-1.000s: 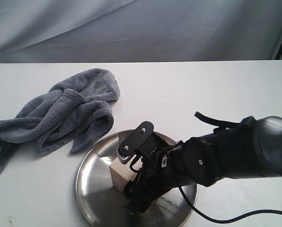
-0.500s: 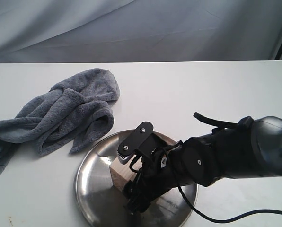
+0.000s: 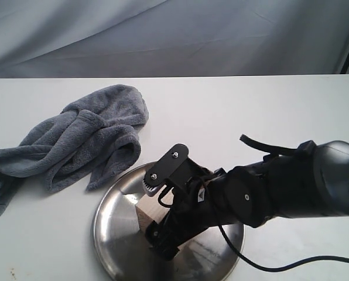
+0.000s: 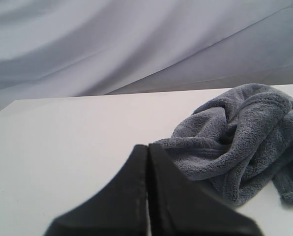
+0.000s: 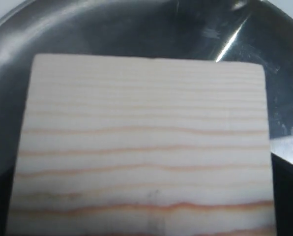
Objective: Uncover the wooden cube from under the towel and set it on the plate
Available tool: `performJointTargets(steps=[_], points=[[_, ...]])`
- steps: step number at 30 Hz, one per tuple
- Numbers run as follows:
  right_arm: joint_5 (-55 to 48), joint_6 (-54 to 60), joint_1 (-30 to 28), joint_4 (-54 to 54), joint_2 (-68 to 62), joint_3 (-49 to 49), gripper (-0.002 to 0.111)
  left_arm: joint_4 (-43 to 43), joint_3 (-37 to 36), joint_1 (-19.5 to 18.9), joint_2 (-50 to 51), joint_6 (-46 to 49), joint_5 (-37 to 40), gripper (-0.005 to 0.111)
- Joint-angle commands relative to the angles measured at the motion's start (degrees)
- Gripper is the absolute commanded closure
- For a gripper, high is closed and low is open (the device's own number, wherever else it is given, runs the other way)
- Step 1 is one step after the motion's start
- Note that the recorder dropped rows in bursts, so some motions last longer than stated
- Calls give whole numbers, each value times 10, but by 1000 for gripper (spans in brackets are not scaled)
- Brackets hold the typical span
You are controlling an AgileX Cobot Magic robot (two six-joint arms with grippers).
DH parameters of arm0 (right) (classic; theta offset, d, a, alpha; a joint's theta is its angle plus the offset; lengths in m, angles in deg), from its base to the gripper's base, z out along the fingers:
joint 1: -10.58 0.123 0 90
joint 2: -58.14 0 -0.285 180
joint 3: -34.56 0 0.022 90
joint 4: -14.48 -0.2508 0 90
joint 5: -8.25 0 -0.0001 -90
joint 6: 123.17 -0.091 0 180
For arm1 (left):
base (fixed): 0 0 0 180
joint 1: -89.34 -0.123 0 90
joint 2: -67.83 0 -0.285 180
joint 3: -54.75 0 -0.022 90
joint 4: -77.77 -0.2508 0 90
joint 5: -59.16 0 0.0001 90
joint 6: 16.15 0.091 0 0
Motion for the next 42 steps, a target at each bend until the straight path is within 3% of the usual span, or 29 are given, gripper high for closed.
performJointTargets(steps=[1, 15, 25, 31, 37, 42], points=[[6, 5, 1, 2, 22, -3, 3, 0, -3, -2, -1, 2, -6, 107], [3, 6, 1, 10, 116, -5, 3, 0, -3, -2, -1, 0, -6, 107], [-198, -8, -22, 32, 97, -156, 3, 0, -3, -2, -1, 0, -6, 107], [-298, -159, -23, 177, 57, -257, 5, 0, -3, -2, -1, 2, -6, 107], [-400, -234, -23, 279, -16, -371, 17, 0, -3, -2, -1, 2, -6, 107], [-465, -234, -23, 277, -81, -468, 43, 0, -3, -2, -1, 1, -6, 107]])
